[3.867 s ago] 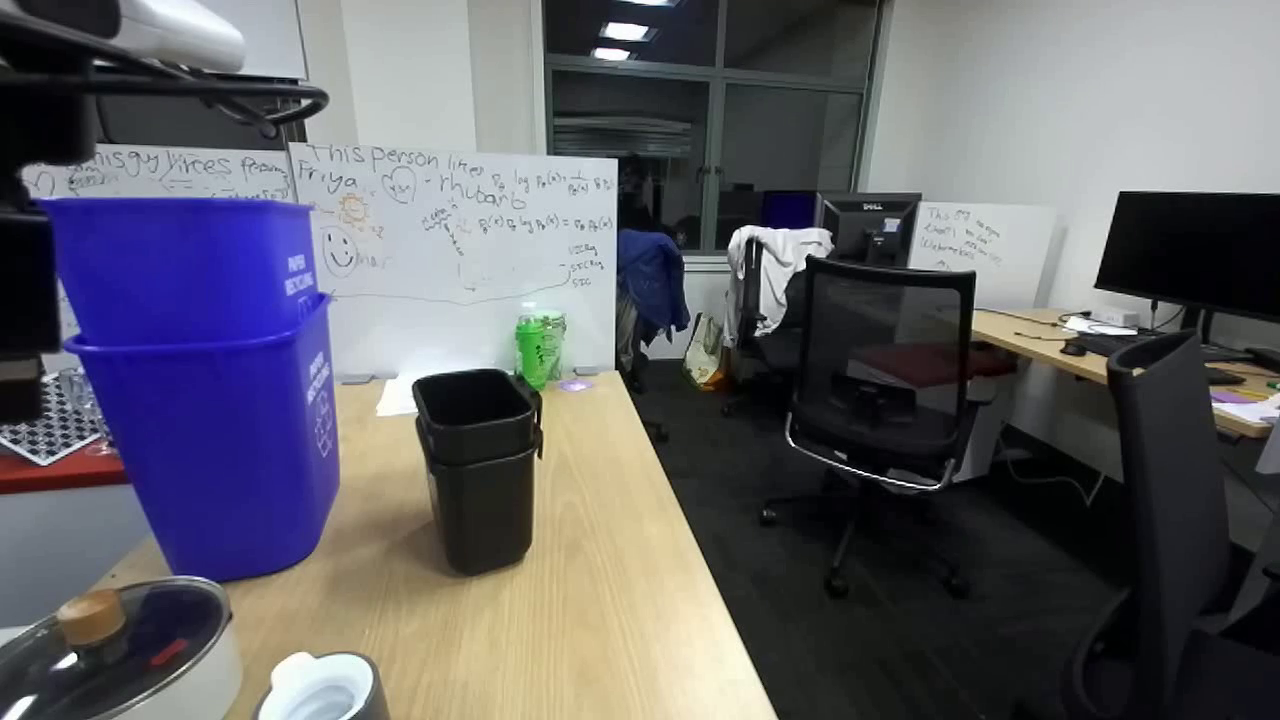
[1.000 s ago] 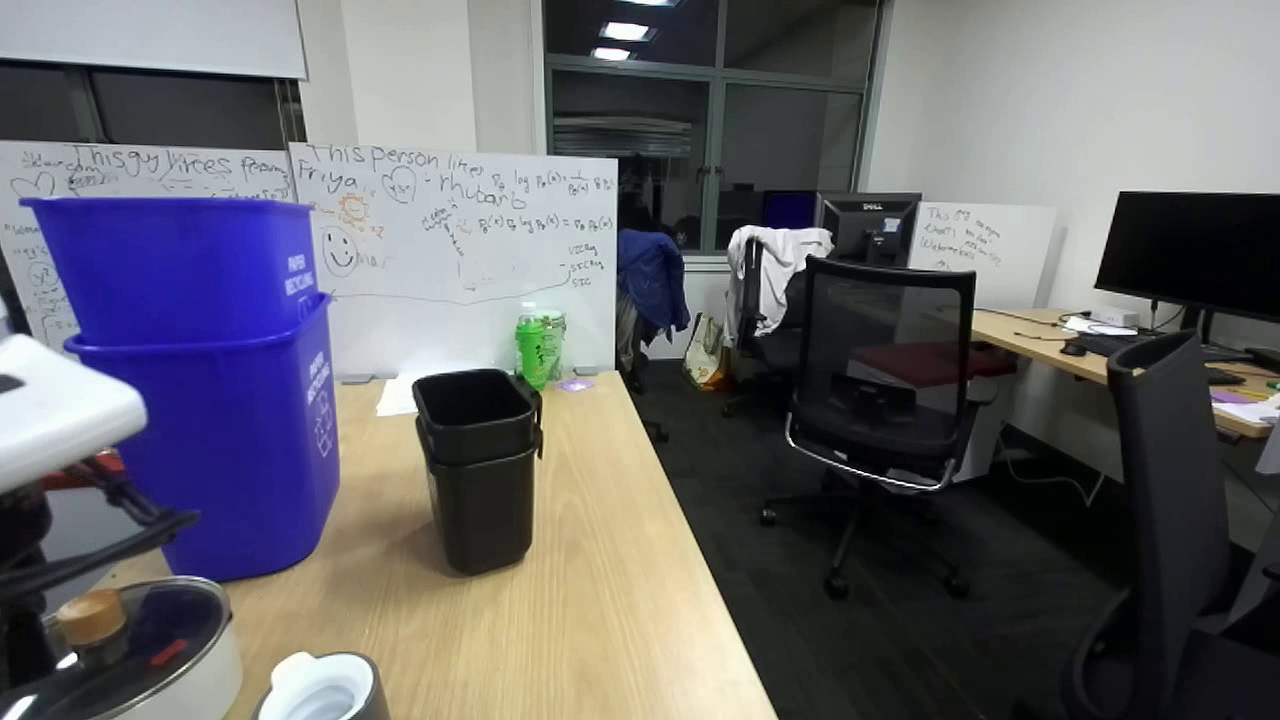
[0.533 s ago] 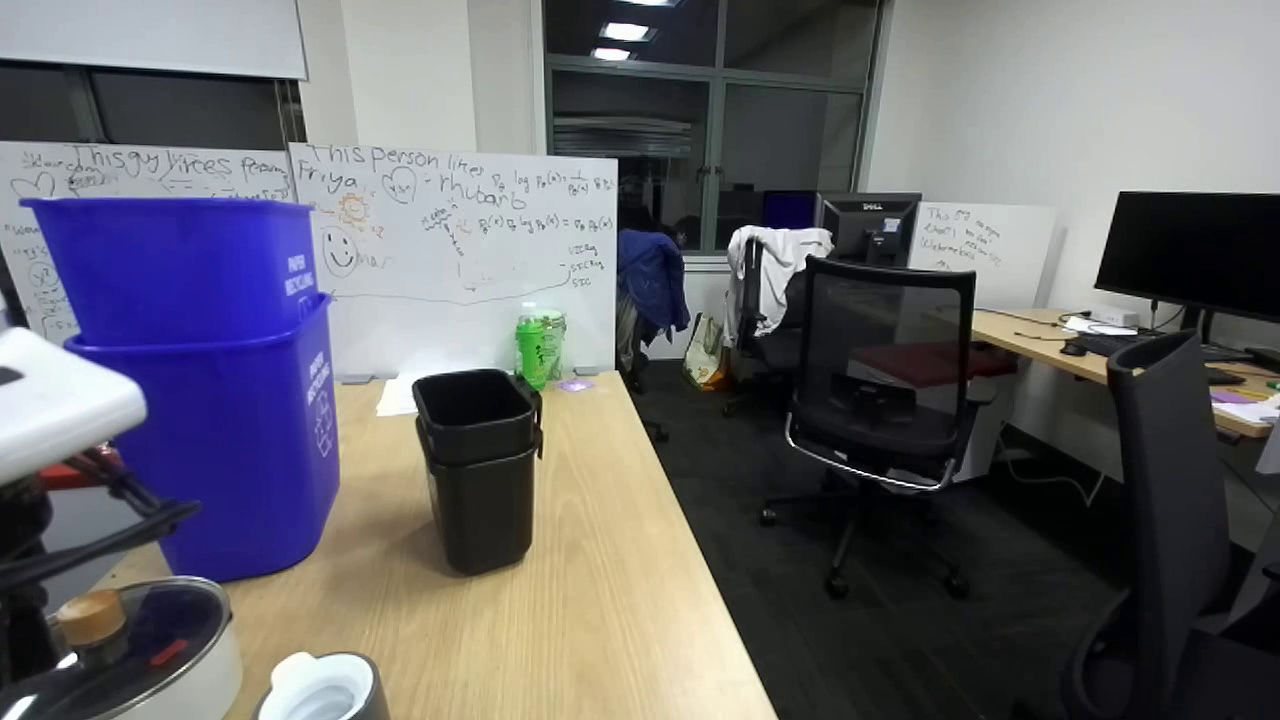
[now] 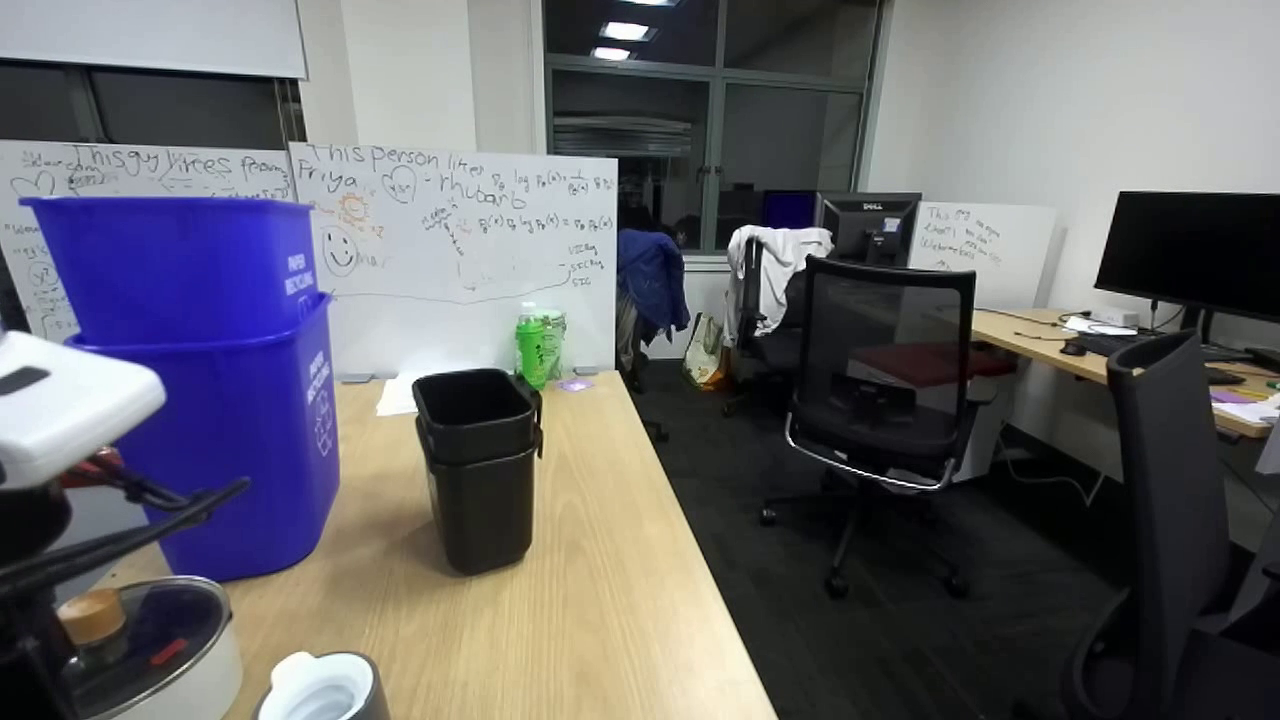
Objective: Remove the white object from the grey vessel
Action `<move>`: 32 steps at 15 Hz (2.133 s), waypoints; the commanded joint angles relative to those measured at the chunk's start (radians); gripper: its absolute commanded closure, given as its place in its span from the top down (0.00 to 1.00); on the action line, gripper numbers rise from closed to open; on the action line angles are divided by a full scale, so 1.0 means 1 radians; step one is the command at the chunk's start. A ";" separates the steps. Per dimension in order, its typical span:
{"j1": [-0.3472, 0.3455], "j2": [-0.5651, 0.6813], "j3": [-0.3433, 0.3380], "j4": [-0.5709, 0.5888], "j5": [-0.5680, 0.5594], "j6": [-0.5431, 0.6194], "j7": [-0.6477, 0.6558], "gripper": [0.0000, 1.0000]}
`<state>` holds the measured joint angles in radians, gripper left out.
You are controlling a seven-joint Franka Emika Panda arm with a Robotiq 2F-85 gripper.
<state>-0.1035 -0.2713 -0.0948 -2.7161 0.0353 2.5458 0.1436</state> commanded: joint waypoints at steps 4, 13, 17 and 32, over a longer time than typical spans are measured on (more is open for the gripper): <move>-0.043 0.157 0.013 -0.058 -0.114 0.324 -0.064 1.00; -0.131 0.293 -0.021 -0.017 -0.438 0.540 0.167 1.00; -0.130 0.294 -0.021 -0.016 -0.439 0.541 0.168 1.00; -0.098 0.463 0.026 0.074 -0.230 0.687 -0.037 1.00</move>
<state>-0.2189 0.1332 -0.0465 -2.6875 -0.2653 3.1804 0.2458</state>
